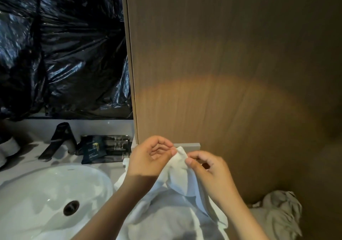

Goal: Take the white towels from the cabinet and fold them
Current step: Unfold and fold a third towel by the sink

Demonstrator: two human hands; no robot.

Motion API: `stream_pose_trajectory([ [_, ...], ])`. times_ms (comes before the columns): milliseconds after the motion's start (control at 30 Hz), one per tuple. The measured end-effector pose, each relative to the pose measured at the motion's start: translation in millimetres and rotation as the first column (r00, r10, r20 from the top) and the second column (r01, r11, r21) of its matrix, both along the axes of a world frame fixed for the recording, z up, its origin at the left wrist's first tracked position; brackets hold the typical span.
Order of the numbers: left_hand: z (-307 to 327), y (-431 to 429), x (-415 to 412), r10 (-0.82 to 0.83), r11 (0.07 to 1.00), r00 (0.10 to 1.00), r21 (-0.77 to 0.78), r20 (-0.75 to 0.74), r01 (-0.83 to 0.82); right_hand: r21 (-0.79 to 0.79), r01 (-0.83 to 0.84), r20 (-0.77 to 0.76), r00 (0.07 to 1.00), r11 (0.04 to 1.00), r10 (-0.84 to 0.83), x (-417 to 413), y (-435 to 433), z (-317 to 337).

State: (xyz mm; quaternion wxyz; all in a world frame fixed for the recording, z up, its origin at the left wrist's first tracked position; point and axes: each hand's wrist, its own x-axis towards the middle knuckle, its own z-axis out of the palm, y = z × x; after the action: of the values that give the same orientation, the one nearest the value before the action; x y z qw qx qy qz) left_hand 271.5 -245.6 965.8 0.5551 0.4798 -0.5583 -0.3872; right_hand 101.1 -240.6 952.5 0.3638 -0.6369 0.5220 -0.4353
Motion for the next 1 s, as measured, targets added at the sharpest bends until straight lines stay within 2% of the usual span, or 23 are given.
stream_pose_trajectory([
  [67,-3,4,1,-0.030,0.999,1.000,0.037,-0.006,0.030,-0.008,0.009,-0.021,1.000,1.000,-0.009,-1,1,-3],
  [133,-8,12,4,-0.036,0.998,0.998,0.061,0.059,0.032,0.003,0.031,-0.001,1.000,1.000,-0.031,-1,1,-7],
  [233,-18,22,12,0.033,0.999,0.944,-0.037,0.329,-0.022,0.016,0.059,0.013,0.998,0.998,-0.060,0,1,-11],
  [300,-22,24,16,0.090,0.995,0.909,-0.078,0.407,-0.063,-0.009,0.040,-0.007,0.999,0.999,-0.040,1,0,-13],
  [533,-26,25,14,0.099,0.994,0.929,-0.082,0.358,-0.074,-0.071,0.005,0.106,0.994,0.997,0.003,13,1,-11],
  [700,-29,21,22,0.048,0.997,0.935,-0.068,0.351,-0.026,-0.068,0.048,0.127,0.991,0.997,-0.039,17,-1,-11],
  [1000,-43,6,40,-0.029,0.998,0.867,-0.036,0.498,0.054,-0.175,0.159,0.196,0.973,0.972,-0.124,9,-22,14],
])
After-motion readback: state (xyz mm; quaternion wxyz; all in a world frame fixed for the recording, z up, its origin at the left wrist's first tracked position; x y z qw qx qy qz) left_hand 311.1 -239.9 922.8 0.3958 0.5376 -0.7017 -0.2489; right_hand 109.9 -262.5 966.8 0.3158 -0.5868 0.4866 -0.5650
